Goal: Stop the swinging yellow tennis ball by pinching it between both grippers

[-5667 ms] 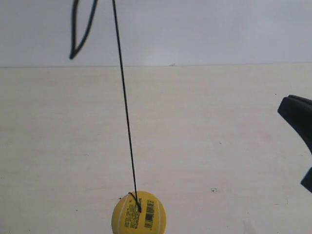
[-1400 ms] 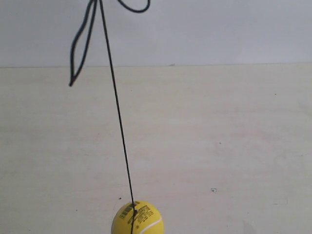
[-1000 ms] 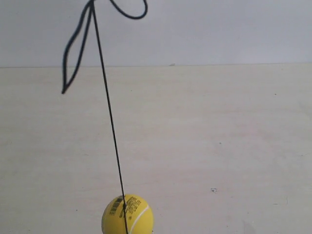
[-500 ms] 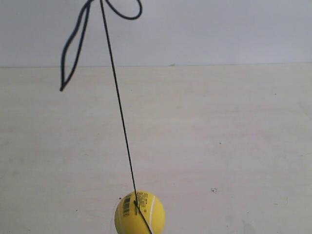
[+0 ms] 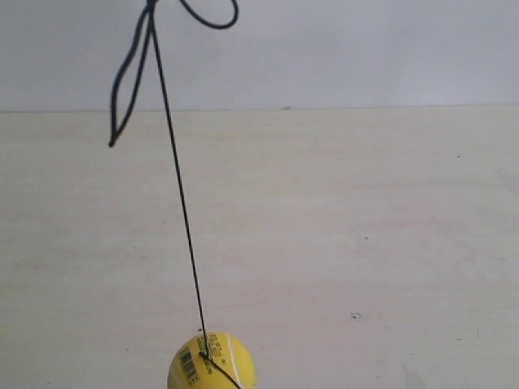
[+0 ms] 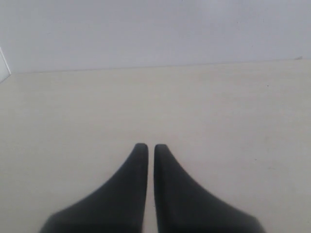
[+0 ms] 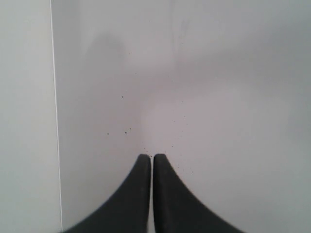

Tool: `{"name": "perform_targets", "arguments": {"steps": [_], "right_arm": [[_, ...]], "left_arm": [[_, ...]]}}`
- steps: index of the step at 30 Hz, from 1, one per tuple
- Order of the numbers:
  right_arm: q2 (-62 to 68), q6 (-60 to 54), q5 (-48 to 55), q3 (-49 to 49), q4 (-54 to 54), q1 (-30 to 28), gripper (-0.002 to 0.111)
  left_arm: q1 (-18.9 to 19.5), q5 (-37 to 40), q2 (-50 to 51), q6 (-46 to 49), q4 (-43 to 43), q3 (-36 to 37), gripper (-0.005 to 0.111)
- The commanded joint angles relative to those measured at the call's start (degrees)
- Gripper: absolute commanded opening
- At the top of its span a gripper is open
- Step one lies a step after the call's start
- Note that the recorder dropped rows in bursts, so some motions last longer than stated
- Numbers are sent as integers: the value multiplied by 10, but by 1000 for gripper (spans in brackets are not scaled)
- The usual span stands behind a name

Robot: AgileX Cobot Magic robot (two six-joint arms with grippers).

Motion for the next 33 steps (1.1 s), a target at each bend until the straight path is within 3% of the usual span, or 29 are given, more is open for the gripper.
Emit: {"name": "perform_targets", "arguments": {"steps": [1, 7, 9, 15, 24, 33], "right_arm": [[-1, -4, 0, -1, 0, 0, 0], [-9, -6, -1, 6, -2, 0, 0], [-27, -66, -5, 24, -9, -11, 0], [-27, -73, -28, 79, -4, -83, 0], [-27, -51, 80, 79, -7, -243, 0], [-27, -86, 291, 79, -17, -294, 0]], "left_arm": [[1, 2, -1, 3, -5, 1, 5], [1, 2, -1, 3, -5, 1, 5], [1, 2, -1, 3, -5, 1, 5], [1, 2, -1, 4, -5, 1, 5], [1, 2, -1, 4, -5, 1, 5], [1, 2, -1, 4, -5, 1, 5]]}}
